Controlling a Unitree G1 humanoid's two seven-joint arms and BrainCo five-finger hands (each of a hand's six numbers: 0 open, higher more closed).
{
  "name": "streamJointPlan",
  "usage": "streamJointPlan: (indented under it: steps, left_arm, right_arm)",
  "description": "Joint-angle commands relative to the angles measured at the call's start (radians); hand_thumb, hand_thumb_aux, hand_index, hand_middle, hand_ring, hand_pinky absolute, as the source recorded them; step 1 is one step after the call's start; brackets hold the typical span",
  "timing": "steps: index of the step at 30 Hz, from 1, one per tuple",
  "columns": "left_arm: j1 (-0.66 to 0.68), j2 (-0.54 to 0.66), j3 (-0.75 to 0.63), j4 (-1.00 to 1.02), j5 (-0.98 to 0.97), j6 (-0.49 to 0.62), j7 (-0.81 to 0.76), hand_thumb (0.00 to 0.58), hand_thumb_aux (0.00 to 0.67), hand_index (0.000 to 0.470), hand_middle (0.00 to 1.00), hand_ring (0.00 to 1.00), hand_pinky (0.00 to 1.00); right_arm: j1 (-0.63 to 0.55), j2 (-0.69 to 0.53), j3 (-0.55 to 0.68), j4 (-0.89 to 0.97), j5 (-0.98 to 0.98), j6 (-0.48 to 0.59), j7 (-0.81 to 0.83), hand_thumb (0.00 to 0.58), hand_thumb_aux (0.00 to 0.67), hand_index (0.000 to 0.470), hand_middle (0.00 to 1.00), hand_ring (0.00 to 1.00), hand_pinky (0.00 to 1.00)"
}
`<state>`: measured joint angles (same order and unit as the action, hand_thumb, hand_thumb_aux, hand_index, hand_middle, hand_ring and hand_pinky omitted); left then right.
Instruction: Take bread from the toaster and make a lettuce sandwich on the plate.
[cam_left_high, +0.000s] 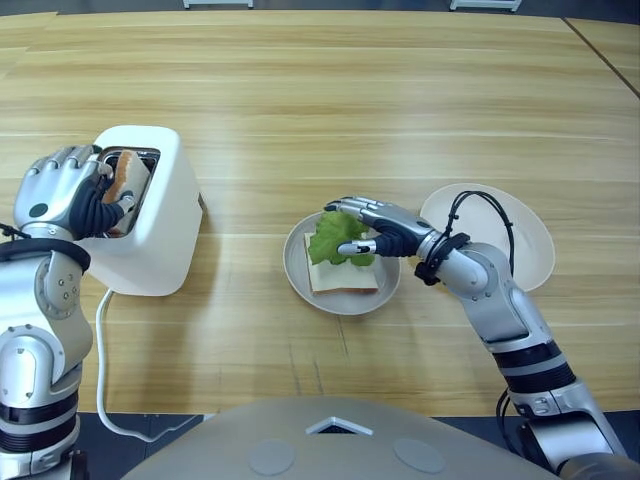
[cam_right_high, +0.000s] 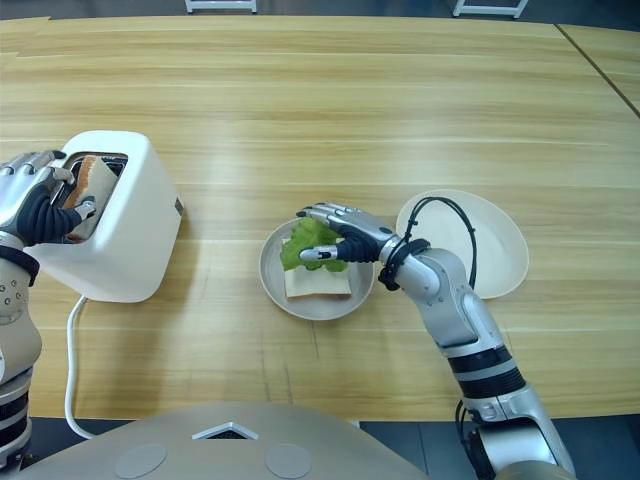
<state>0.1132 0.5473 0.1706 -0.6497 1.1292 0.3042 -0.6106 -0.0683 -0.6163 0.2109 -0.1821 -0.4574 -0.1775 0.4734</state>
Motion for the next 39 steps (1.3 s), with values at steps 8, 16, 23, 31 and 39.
streamJointPlan:
  steps: [8, 16, 23, 31, 39]
  left_arm:
    - [-0.091, -0.027, 0.005, 0.028, 0.011, 0.05, 0.038, 0.58, 0.67, 0.47, 1.0, 1.0, 1.0]
    - [-0.181, -0.003, 0.077, -0.051, -0.027, 0.048, 0.043, 0.58, 0.67, 0.47, 1.0, 1.0, 1.0]
    - [-0.222, -0.001, 0.096, -0.078, -0.062, 0.035, 0.056, 0.58, 0.67, 0.47, 1.0, 1.0, 1.0]
    - [-0.244, -0.001, 0.1, -0.112, -0.078, 0.029, 0.05, 0.58, 0.67, 0.47, 1.0, 1.0, 1.0]
    - [-0.272, -0.002, 0.105, -0.151, -0.093, 0.033, 0.037, 0.58, 0.67, 0.47, 1.0, 1.0, 1.0]
  right_arm:
    - [0.021, -0.039, -0.174, -0.045, -0.009, -0.005, -0.103, 0.0, 0.0, 0.0, 0.0, 0.0, 0.0]
    - [0.069, -0.042, -0.089, 0.027, -0.273, -0.109, -0.305, 0.0, 0.0, 0.0, 0.0, 0.0, 0.0]
    - [0.023, 0.03, 0.05, 0.194, -0.514, -0.097, -0.536, 0.374, 0.271, 0.19, 0.0, 0.0, 0.0]
    - [-0.017, 0.068, 0.113, 0.275, -0.565, -0.054, -0.606, 0.512, 0.441, 0.31, 0.0, 0.0, 0.0]
    - [-0.034, 0.071, 0.14, 0.307, -0.58, -0.023, -0.644, 0.58, 0.67, 0.47, 0.0, 0.0, 0.0]
